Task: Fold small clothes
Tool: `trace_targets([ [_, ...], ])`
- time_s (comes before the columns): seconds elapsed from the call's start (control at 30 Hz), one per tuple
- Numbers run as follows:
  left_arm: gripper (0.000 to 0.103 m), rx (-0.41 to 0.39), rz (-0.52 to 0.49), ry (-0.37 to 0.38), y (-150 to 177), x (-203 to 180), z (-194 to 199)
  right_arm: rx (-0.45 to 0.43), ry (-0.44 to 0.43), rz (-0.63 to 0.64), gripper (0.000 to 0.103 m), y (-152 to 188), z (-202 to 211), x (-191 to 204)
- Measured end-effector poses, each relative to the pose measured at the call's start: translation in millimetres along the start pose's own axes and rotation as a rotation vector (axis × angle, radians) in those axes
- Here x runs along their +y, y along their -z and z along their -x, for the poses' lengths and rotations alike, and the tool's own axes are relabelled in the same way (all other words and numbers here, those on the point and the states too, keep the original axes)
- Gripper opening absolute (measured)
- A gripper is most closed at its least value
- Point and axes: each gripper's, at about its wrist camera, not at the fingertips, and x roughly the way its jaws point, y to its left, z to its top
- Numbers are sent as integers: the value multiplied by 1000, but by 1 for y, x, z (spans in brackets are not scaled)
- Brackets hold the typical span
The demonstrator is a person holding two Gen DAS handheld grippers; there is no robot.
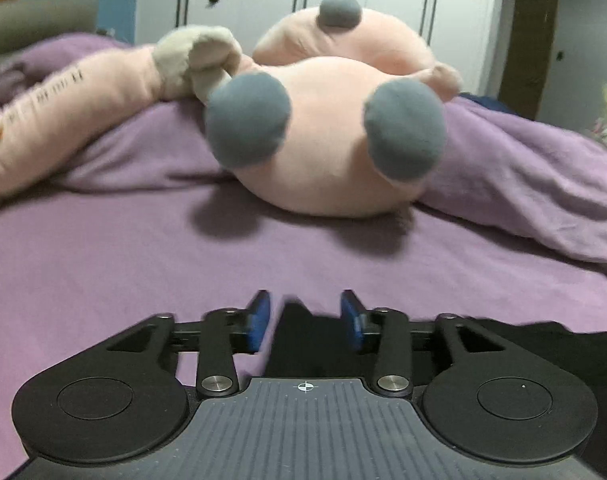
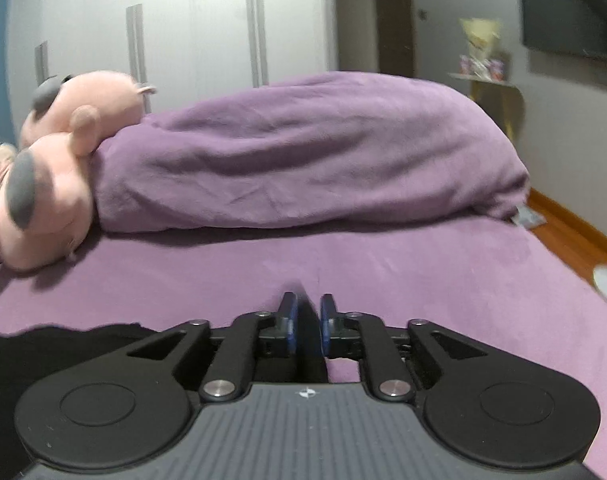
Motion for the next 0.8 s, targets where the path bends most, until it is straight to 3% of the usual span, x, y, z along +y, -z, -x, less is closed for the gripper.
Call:
trace_targets([
  [0.07, 56, -18, -15, 75, 12, -9, 5, -15, -96, -104, 26, 3, 9, 2],
  [0.13, 59, -33, -22, 137, 24, -27, 5, 16, -334, -233, 37, 17, 16, 17],
  [0.2, 65, -21, -14, 173, 35, -47, -3, 122, -536, -308, 38, 41, 10, 49],
  [0.27, 66, 15, -30, 174, 45, -63, -16, 209, -605, -293, 38, 65, -1, 80],
  [0.33, 66, 55, -86, 123, 55, -71, -28, 245, -570, -220, 34, 81, -14, 96],
  [0.37, 66, 67, -99, 86, 57, -71, -33, 235, -556, -196, 27, 83, -19, 92],
  [0.5, 66, 66, -46, 82, 59, -58, -38, 150, -437, -201, 25, 65, -32, 39],
  [0.57, 67, 64, -63, 79, 60, -60, -36, 129, -377, -203, 11, 56, -36, 10],
  [0.67, 67, 65, -81, 70, 62, -63, -34, 77, -195, -130, 12, 48, -34, -17],
  [0.8, 67, 68, -95, 61, 62, -64, -35, 60, -73, -254, 15, 48, -30, -45],
])
